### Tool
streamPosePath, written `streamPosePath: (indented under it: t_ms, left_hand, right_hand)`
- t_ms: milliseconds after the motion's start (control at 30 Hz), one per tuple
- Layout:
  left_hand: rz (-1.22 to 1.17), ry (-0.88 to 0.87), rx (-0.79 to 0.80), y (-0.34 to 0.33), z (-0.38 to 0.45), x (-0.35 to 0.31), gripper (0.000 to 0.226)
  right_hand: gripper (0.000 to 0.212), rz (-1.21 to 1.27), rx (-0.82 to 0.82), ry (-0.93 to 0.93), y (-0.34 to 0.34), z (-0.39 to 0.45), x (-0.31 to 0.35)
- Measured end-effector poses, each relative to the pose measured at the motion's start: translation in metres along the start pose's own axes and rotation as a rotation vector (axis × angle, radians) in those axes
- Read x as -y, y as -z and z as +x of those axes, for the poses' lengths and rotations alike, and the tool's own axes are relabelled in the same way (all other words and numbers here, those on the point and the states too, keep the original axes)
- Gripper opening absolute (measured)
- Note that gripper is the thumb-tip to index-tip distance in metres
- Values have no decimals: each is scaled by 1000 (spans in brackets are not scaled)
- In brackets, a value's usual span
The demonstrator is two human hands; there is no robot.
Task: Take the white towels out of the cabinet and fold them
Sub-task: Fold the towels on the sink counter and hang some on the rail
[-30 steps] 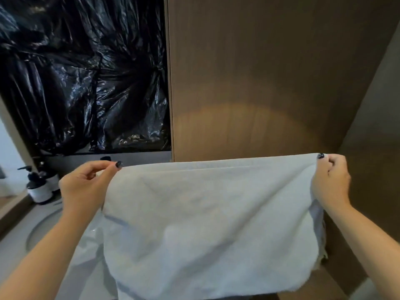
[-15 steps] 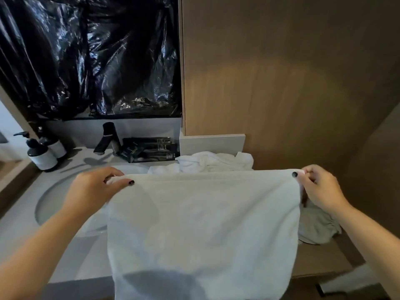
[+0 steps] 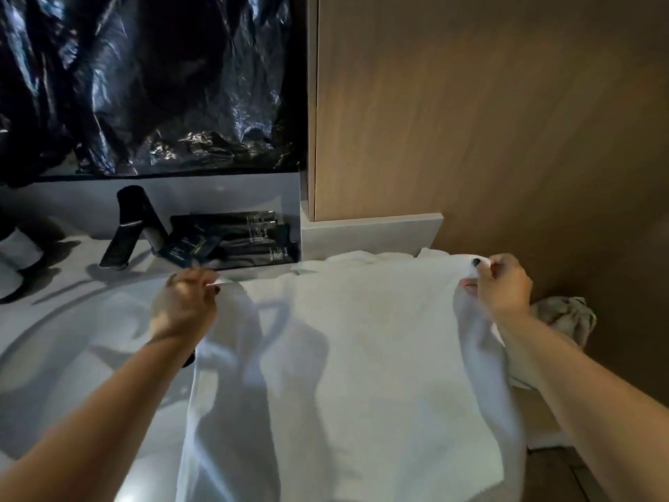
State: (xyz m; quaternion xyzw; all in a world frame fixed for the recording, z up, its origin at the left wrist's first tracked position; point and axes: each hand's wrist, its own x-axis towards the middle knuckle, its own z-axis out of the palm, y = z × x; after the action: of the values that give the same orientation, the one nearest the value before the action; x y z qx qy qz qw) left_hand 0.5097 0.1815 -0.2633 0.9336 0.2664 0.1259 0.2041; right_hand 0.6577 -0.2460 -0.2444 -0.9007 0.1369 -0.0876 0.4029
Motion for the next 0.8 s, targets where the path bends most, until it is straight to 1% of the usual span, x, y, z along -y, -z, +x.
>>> streamPosePath:
  t_ms: [33,67,100,133,200,233,300,367,467,533,700,800]
  left_hand:
    - [0,-33,20,-11,-6,-6,30]
    - [-2,-108,48,-23,-16,-15,38]
    - [-20,-222,79,-36,-28,-26,44]
    - [-56,-348,104,-48,-42,-39,48]
    - [-135,-538,116,-74,-63,-62,55]
    - [-141,-573,150,-86,-71,-72,59]
    - [-67,-562,259,-106,-77,-83,62]
    - [53,-526,296,-119,-76,-79,62]
    - [90,-537,262,-123,-72,-65,66]
    - [93,-569,275,-124,-71,-58,66]
    - [113,-568,292,-120,-72,-57,67]
    - [133,-518,313,-114,-77,-64,68]
  right_hand:
    - [21,-24,8,13,-11,-7,1]
    - [28,-30,31,49,-23,-18,2]
    - [38,-25,54,126,-35,-33,3]
    - [47,-36,70,235,-47,-50,7]
    - [53,-120,128,499,-72,-84,14]
    - [53,-179,195,639,-85,-99,16]
    - [54,-342,332,869,-110,-120,15]
    - [57,-494,380,951,-125,-123,9]
    - [63,-572,393,960,-129,-103,-9]
    - [69,-579,388,913,-124,-88,-23]
    - [74,-649,361,697,-95,-64,-58]
    - [74,-666,377,551,-80,-60,-60]
